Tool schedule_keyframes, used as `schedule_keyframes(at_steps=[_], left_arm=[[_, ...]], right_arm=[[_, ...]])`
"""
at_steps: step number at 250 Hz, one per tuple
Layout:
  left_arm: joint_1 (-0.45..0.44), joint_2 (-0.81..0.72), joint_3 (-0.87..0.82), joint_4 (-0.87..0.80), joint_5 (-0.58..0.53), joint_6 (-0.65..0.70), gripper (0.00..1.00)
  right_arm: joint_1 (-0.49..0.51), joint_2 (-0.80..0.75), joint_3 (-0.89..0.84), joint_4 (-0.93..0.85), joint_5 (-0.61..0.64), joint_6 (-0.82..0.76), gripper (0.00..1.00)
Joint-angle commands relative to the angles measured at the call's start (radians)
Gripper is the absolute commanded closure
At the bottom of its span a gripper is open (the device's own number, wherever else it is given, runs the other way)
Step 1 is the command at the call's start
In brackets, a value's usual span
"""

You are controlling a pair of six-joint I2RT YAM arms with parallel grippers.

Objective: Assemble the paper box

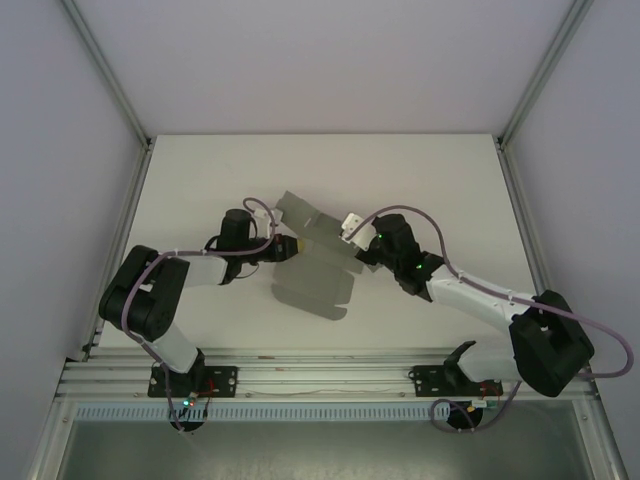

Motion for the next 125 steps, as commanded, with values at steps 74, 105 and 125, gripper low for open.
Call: schedule_keyframes(at_steps=[74, 105, 125], left_arm=[[-0.051, -0.022, 0.075, -0.137, -0.181, 0.002, 0.52], [-0.043, -0.087, 0.074, -0.256, -0.294, 0.039, 0.15], [-0.03, -0.14, 0.07, -0.316, -0.342, 0.062, 0.0]], right_arm=[[0.042, 0.08, 0.074, -0.045, 0.192, -0.185, 1.0], [0.073, 0.124, 0.084, -0.003, 0.342, -0.336, 1.0], [0.091, 0.164, 0.088, 0.047, 0.431, -0.435, 1.0]])
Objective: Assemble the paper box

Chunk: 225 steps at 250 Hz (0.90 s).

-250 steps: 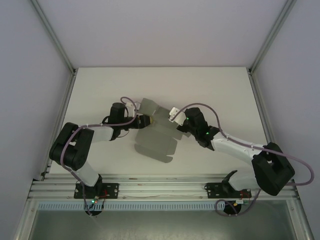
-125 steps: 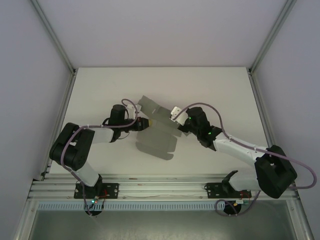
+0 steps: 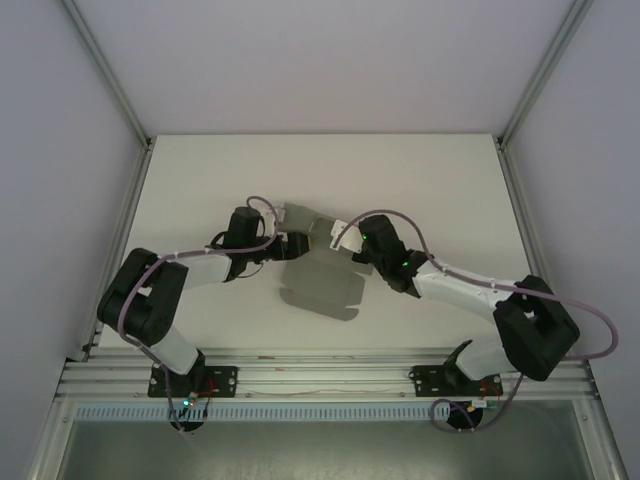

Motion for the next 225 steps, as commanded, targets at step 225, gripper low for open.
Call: schedule_keyframes(at_steps=[225], left_arm=[[0.172, 0.205, 0.265, -0.037, -0.073, 0.132, 0.22]], right_arm=[[0.077, 0.247, -0.084, 0.654, 0.254, -0.468, 1.0]])
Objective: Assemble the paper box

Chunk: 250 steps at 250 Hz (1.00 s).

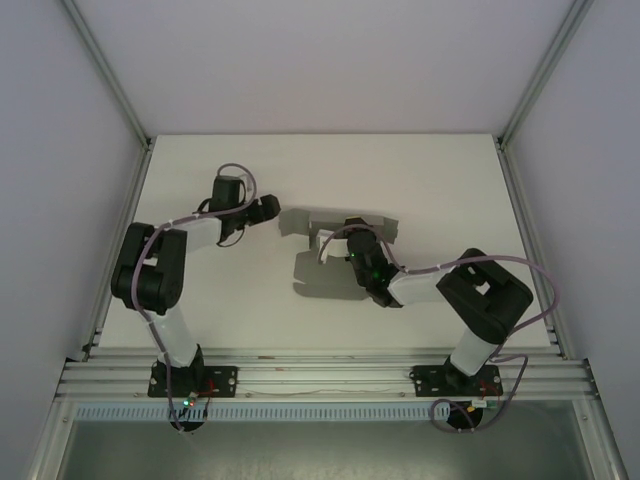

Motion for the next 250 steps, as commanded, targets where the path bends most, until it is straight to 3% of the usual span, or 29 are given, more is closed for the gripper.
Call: schedule_keyframes(at_steps=[1, 43, 103, 172, 215, 250], left_arm=[[-0.029, -0.019, -0.046, 0.129, 0.15, 0.066, 0.23], [-0.063, -0.087, -0.182, 0.285, 0.251, 0.108, 0.28], [-0.167, -0.117, -0.249, 0.336, 0.177, 0.182, 0.32], [-0.216, -0.115, -0.3, 0.466, 0.099, 0.251, 0.33], [-0.278, -0.099, -0.291, 0.452, 0.029, 0.345, 0.33], [-0.292, -0.079, -0.283, 0.463, 0.044, 0.36, 0.33]], right_arm=[[0.003, -0.028, 0.017, -0.026, 0.022, 0.057, 1.0], [0.005, -0.04, 0.018, -0.057, 0.027, 0.078, 1.0], [0.005, -0.049, 0.026, -0.112, 0.039, 0.089, 1.0], [0.008, -0.062, 0.022, -0.144, 0.042, 0.087, 1.0], [0.019, -0.066, 0.024, -0.169, 0.047, 0.082, 1.0], [0.027, -0.07, 0.029, -0.203, 0.05, 0.103, 1.0]])
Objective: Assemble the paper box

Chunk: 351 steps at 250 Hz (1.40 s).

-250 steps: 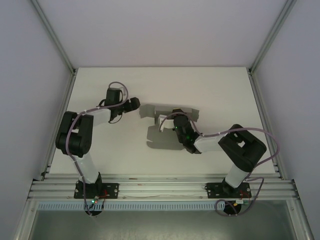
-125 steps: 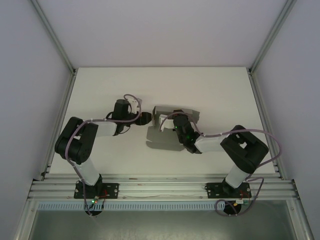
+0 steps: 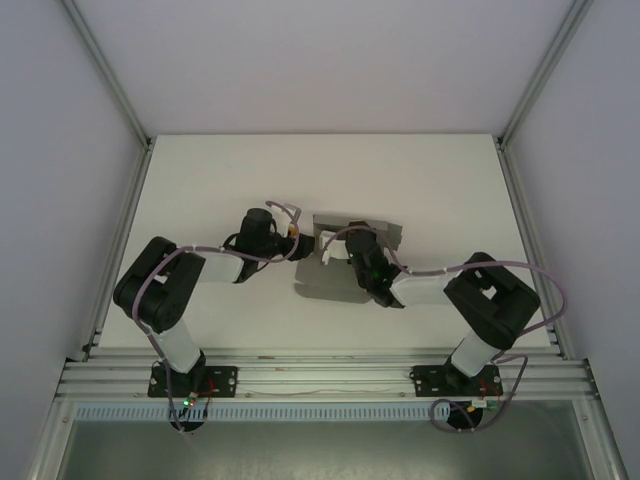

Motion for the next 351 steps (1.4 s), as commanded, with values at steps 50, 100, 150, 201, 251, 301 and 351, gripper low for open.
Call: schedule_keyframes(at_steps=[50, 100, 150, 201, 251, 301, 351], left_arm=[[-0.021, 0.048, 0.04, 0.063, 0.048, 0.058, 0.31], [-0.024, 0.007, -0.016, 0.04, 0.037, 0.055, 0.3], [-0.024, -0.027, -0.032, 0.03, 0.039, 0.044, 0.34], [-0.024, -0.054, -0.038, 0.01, 0.01, 0.079, 0.36], [-0.024, 0.005, 0.018, 0.053, 0.027, 0.062, 0.44], [-0.024, 0.046, 0.027, 0.145, -0.017, 0.026, 0.47], [-0.027, 0.085, 0.026, 0.199, -0.057, 0.027, 0.5]], right_arm=[[0.025, -0.023, 0.035, -0.12, 0.021, 0.062, 1.0], [0.024, -0.038, 0.041, -0.121, 0.043, 0.069, 1.0], [0.024, -0.05, 0.05, -0.154, 0.045, 0.065, 1.0], [0.024, -0.053, 0.052, -0.16, 0.039, 0.055, 1.0], [0.029, -0.056, 0.046, -0.152, 0.026, 0.05, 1.0], [0.034, -0.06, 0.048, -0.266, 0.004, 0.116, 1.0], [0.042, -0.056, 0.036, -0.3, -0.005, 0.158, 1.0]])
